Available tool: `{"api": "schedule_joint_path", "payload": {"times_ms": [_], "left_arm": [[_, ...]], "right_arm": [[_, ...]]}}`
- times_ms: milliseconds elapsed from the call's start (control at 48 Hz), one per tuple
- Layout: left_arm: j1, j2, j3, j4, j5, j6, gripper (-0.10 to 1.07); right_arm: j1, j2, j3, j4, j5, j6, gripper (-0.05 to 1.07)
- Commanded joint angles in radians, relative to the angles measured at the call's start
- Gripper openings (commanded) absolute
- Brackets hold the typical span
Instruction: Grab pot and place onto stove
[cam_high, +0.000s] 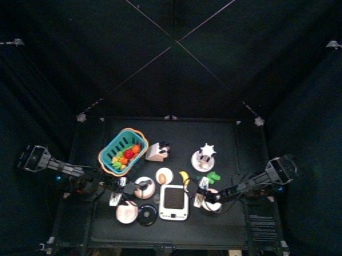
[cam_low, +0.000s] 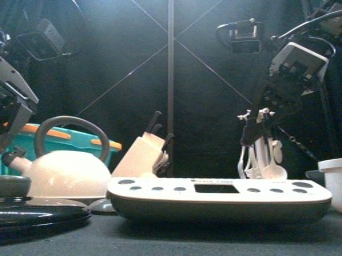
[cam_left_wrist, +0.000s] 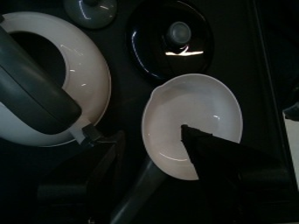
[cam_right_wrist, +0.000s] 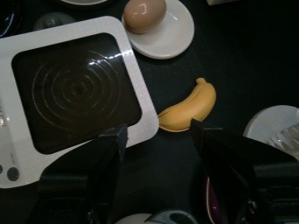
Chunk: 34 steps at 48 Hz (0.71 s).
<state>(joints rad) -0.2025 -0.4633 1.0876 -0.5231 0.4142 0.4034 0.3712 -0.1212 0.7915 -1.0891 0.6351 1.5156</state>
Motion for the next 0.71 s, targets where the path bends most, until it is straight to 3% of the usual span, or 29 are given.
{"api": "schedule_joint_path", "payload": {"times_ms": [0,292,688], "left_arm": [[0.0,-0.005,-0.021,0.002,-0.006,0.0,0.9],[0.0,-0.086,-0.041,0.0,-0.054,0.0,0.9],[0.0,-0.11,0.012,0.012,-0.353,0.009,0.9]], "right_arm": [[0.003,-0.02,-0.02,-0.003,0.006,-0.002,0.91],[0.083,-0.109,-0.005,0.106,0.083,-0.003,0.91],[0.193,-0.255,0.071,0.522,0.265,-0.002,0.91]]}}
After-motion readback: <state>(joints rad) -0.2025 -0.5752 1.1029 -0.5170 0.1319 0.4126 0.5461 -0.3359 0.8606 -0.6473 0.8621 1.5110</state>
